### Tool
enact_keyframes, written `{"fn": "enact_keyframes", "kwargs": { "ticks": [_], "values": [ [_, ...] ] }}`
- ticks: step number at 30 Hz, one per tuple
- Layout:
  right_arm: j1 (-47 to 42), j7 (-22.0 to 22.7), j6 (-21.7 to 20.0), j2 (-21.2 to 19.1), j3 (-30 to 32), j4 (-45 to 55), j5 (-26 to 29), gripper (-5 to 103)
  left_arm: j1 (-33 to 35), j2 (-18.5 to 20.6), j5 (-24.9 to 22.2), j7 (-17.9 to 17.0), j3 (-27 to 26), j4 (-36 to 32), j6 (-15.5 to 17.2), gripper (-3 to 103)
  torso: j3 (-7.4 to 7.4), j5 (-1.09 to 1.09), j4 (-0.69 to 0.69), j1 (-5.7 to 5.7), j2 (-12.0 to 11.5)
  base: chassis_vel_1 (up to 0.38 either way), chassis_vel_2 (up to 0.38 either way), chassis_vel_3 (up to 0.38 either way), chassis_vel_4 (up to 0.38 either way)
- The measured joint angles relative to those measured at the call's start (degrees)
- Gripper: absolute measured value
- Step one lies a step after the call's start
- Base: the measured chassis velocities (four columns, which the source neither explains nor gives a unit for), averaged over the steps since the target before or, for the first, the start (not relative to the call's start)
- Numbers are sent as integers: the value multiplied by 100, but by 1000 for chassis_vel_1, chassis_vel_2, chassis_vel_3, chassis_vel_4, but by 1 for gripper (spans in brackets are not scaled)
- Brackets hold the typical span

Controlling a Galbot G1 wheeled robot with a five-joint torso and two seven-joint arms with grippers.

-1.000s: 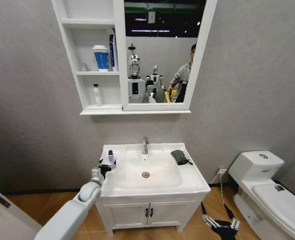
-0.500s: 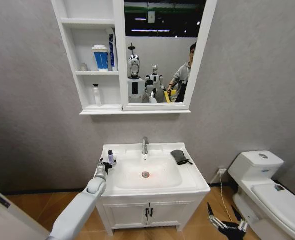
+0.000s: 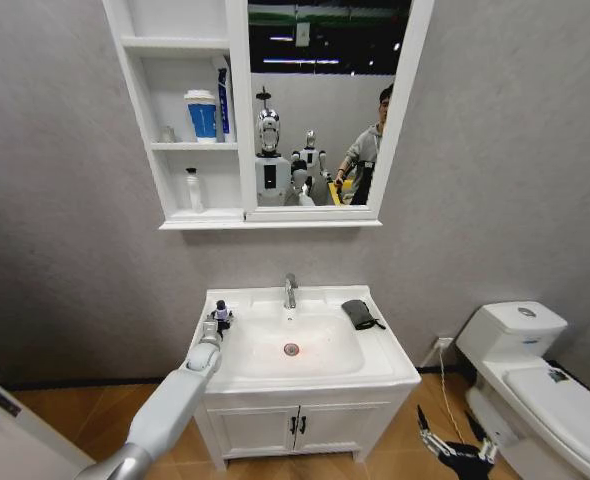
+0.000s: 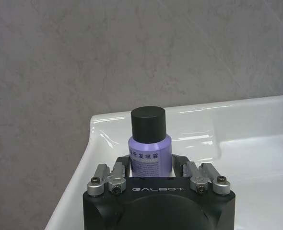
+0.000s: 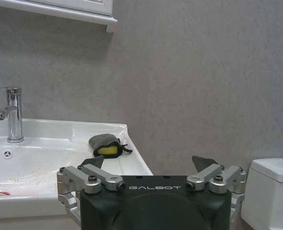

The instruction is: Move facial cleanser and shampoo from washbasin to cabinet, then wipe washbasin with towel.

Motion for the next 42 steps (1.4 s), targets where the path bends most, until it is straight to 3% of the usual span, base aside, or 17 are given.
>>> {"fn": "enact_keyframes", "kwargs": {
  "ticks": [7,9,10,12,13,15,18,21,22,24,25,27,28,31,35,37,42],
  "values": [
    [6,3,0,28,-50,8,-7,100,230,197,-139,-97,-27,-636,161,43,0,-3,0,0,0,0,0,0,0],
    [6,4,1,30,-69,9,-27,100,386,482,-288,-308,-22,-1517,411,43,0,-2,0,0,0,0,0,0,0],
    [6,4,1,30,-69,9,-27,100,386,482,-288,-308,-22,-1517,411,43,0,-2,0,0,0,0,0,0,0],
    [8,5,2,26,-82,14,-33,100,435,1041,-564,-547,-7,-2503,774,43,0,-1,0,0,0,0,0,0,0],
    [8,5,2,26,-82,14,-33,100,435,1041,-564,-547,-7,-2503,774,43,0,-1,0,0,0,0,0,0,0],
    [36,4,2,22,-119,16,-57,100,270,1802,-1201,-758,-48,-3588,1210,43,0,-3,1,0,0,0,0,0,0],
    [53,3,2,22,-151,17,-88,100,75,2252,-1637,-896,-107,-4086,1510,43,-1,0,1,0,0,0,0,0,0],
    [81,-8,-4,53,-274,48,-198,100,-897,3333,-3128,-1204,-162,-4993,2423,43,-1,-1,2,-1,0,0,0,0,0],
    [81,-8,-4,53,-274,48,-198,100,-897,3333,-3128,-1204,-162,-4993,2423,43,-1,-1,2,-1,0,0,0,0,0],
    [116,-20,-9,55,-343,80,-245,100,-1975,3681,-4227,-1400,86,-5192,2825,43,-1,-2,2,-1,1,0,0,0,0],
    [116,-20,-9,55,-343,80,-245,100,-1975,3681,-4227,-1400,86,-5192,2825,43,-1,-2,2,-1,1,0,0,0,0],
    [148,-27,-9,49,-382,90,-254,100,-3151,3734,-4992,-1698,641,-5082,3017,43,-1,-1,1,-1,0,0,0,0,0],
    [148,-27,-9,49,-382,90,-254,100,-3151,3734,-4992,-1698,641,-5082,3017,43,-1,-1,1,-1,0,0,0,0,0],
    [124,-39,69,56,-378,126,-186,100,-4791,3383,-5693,-2355,1775,-4453,3217,43,-1,2,0,-1,0,0,0,0,0],
    [100,-48,153,53,-342,89,-126,100,-5174,3171,-6044,-2662,2113,-4206,3264,43,0,-1,0,-1,0,0,0,0,0],
    [73,-59,372,-8,-254,-98,-27,100,-5651,2734,-6275,-2973,2562,-3672,3307,43,0,1,0,0,0,0,0,0,0],
    [74,-89,564,-108,-165,-371,188,100,-6066,2060,-6405,-3277,2882,-2850,3307,43,0,-1,0,0,0,0,0,0,0]
  ]
}}
